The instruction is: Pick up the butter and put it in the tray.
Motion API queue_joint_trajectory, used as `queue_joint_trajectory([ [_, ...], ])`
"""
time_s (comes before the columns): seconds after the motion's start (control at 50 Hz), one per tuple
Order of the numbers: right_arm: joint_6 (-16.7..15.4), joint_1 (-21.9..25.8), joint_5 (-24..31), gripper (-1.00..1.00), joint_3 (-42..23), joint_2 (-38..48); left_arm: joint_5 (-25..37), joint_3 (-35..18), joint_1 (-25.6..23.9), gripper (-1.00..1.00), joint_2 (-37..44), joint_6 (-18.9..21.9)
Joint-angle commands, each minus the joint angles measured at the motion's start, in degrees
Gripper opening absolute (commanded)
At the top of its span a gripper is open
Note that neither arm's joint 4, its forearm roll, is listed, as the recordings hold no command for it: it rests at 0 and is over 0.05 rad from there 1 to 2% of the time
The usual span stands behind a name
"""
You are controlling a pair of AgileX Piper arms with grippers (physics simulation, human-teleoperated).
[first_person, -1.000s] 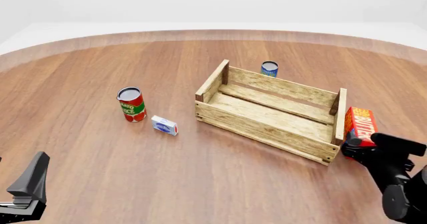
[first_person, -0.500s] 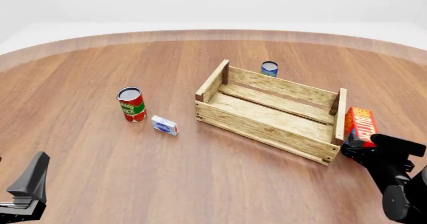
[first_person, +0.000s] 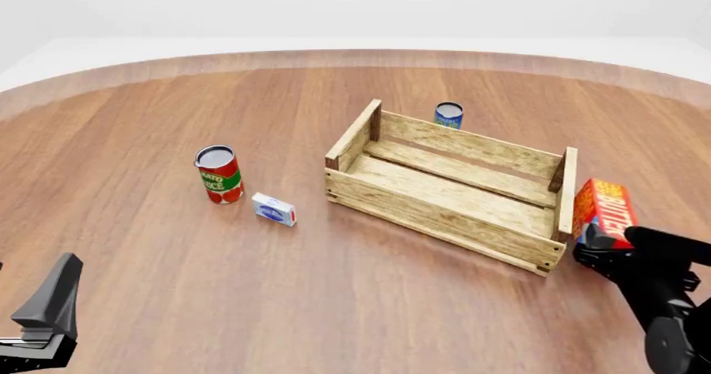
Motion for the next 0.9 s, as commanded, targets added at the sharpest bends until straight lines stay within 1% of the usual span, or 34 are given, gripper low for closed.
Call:
queue_joint_trajectory([
  [0.02,1.1,0.2,-0.3,-1.0,1.2,-3.4,0.0,0.0,0.0,1.0,0.0,0.0],
  [0.42,1.1,-0.1,-0.3,-1.0,5.7,-9.8,0.0,0.0,0.0,1.0,0.0,0.0],
  [0.9,-0.1,0.0,-0.3,-1.0,10.7,-17.3,0.0,0.0,0.0,1.0,0.0,0.0],
])
